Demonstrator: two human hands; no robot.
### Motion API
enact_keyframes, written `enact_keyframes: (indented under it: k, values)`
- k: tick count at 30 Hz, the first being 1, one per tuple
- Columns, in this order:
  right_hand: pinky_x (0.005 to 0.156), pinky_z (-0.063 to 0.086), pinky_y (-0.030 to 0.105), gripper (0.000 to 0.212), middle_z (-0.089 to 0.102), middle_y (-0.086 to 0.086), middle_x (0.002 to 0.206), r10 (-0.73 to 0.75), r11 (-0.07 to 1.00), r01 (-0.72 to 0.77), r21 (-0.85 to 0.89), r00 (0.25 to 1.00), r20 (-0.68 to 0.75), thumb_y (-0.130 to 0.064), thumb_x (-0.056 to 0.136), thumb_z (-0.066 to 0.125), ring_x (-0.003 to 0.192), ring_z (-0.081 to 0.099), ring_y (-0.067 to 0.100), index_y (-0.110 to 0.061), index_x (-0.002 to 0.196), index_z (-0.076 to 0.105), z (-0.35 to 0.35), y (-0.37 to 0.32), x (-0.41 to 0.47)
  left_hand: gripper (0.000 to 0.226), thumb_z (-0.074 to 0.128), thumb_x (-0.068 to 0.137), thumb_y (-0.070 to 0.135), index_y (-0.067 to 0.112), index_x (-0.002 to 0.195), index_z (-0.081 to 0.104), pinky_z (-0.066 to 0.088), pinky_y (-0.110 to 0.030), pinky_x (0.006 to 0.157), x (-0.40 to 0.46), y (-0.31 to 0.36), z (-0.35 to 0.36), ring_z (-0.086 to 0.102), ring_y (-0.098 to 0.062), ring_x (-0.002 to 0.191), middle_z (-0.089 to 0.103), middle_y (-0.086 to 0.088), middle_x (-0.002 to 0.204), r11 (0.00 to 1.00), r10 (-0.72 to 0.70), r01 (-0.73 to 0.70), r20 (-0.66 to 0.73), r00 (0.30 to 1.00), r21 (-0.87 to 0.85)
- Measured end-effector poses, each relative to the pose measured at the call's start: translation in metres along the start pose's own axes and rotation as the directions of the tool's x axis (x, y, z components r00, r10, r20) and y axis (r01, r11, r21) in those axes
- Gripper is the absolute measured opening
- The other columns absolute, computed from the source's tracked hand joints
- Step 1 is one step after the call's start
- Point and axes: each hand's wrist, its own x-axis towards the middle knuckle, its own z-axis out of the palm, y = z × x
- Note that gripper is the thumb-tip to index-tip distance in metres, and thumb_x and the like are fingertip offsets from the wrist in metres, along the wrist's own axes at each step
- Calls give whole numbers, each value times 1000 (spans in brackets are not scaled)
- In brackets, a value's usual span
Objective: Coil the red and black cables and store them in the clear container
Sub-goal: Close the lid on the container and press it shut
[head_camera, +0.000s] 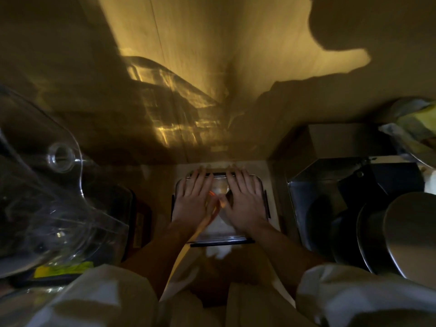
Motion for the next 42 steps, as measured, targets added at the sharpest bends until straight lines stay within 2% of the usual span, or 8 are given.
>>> enact_keyframes:
  k: [7, 18, 22, 25, 30, 35, 42]
  values:
    - [121, 7, 51, 68, 22, 4, 163, 8, 1000, -8, -20, 1000, -13, -62, 98, 24, 152, 8, 20, -26, 155, 16, 1, 0, 0, 63, 18, 99, 54, 25, 155, 18, 9, -51, 120, 1, -1, 8, 11, -25, 151, 17, -10, 164, 1000, -14, 14, -3, 1000, 22]
    - [121, 7, 51, 66, 27, 4, 161, 13, 999, -14, -31, 999, -35, -60, 97, 28, 150, 14, 21, -26, 153, 22, 2, -1, 2, 66, 32, 97, 54, 23, 154, 19, 11, -53, 120, 4, -2, 9, 18, -29, 149, 28, -14, 159, 998, 5, -4, -9, 1000, 66]
    - [121, 7, 51, 65, 29, 5, 160, 17, 999, -18, -34, 999, -35, -59, 97, 30, 149, 15, 22, -25, 153, 23, 1, -3, 2, 66, 17, 97, 55, 19, 150, 31, 18, -55, 117, 5, -2, 6, 30, -32, 144, 38, -17, 152, 997, 18, -16, -25, 1000, 70]
    - [121, 5, 51, 66, 29, 7, 160, 13, 1000, -14, -28, 1000, -25, -59, 97, 29, 150, 15, 24, -25, 153, 23, 1, -3, 2, 66, 16, 97, 53, 16, 148, 36, 19, -56, 116, 5, 0, 4, 33, -34, 142, 41, -19, 149, 998, 21, -18, -33, 999, 68]
    - [121, -2, 50, 66, 23, 8, 162, 21, 1000, -21, -20, 1000, 1, -60, 98, 25, 151, 10, 25, -25, 154, 19, -2, -3, 2, 68, 14, 96, 52, 15, 147, 37, 22, -58, 115, 6, 3, 2, 33, -37, 141, 42, -22, 148, 998, 18, -16, -33, 999, 61]
    - [118, -10, 48, 66, 17, 8, 164, 28, 999, -28, -19, 999, 36, -60, 98, 21, 152, 5, 25, -26, 154, 15, -3, -4, 3, 64, 27, 96, 51, 17, 149, 31, 19, -59, 114, 8, 1, 6, 30, -37, 143, 38, -21, 151, 996, 16, -16, 2, 1000, 85]
    - [117, -12, 47, 65, 16, 8, 164, 31, 999, -30, -20, 997, 66, -60, 99, 17, 152, 4, 24, -26, 154, 15, -2, -3, 5, 65, 12, 97, 50, 18, 150, 30, 18, -61, 115, 9, 1, 4, 31, -38, 142, 39, -21, 151, 996, 2, -6, 37, 999, 91]
